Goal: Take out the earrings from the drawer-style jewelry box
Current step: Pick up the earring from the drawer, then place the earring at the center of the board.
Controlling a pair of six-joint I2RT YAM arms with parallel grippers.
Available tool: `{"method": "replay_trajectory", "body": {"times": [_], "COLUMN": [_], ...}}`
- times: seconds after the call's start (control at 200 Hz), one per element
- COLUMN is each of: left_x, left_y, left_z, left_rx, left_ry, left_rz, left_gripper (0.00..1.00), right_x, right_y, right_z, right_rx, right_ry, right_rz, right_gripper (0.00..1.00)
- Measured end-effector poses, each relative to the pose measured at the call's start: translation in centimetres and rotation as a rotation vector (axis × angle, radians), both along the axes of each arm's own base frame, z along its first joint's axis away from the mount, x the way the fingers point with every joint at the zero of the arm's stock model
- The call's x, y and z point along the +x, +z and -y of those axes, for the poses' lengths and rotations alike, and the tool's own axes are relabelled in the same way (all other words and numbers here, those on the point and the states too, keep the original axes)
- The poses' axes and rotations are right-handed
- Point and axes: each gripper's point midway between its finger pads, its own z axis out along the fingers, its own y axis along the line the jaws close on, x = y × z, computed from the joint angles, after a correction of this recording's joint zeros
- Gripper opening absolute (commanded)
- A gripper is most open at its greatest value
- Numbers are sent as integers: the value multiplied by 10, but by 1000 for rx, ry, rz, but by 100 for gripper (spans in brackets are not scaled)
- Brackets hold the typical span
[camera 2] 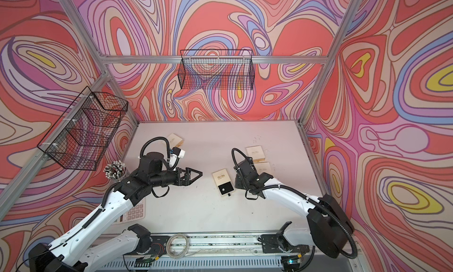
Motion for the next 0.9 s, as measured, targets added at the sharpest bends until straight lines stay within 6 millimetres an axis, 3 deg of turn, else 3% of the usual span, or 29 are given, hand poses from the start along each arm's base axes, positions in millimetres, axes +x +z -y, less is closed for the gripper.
{"method": "replay_trajectory", "body": {"times": [0.315, 0.481, 0.901], "left_x": [-1, -3, -4], "left_y": [3, 5, 9], "left_z": [0, 0, 0], "left_rx": [-10, -23, -32], "left_ry": [0, 0, 0], "left_rz": [9, 12, 20], "left_gripper": [100, 100, 100], "right_x": [0, -4, -13], "right_y": [5, -5, -29], "right_z": [74, 104, 161], "right_rx": [22, 19, 24], "right_ry": [-237, -342, -563], "right_rz": [0, -27, -87], "right_gripper": [6, 6, 6]}}
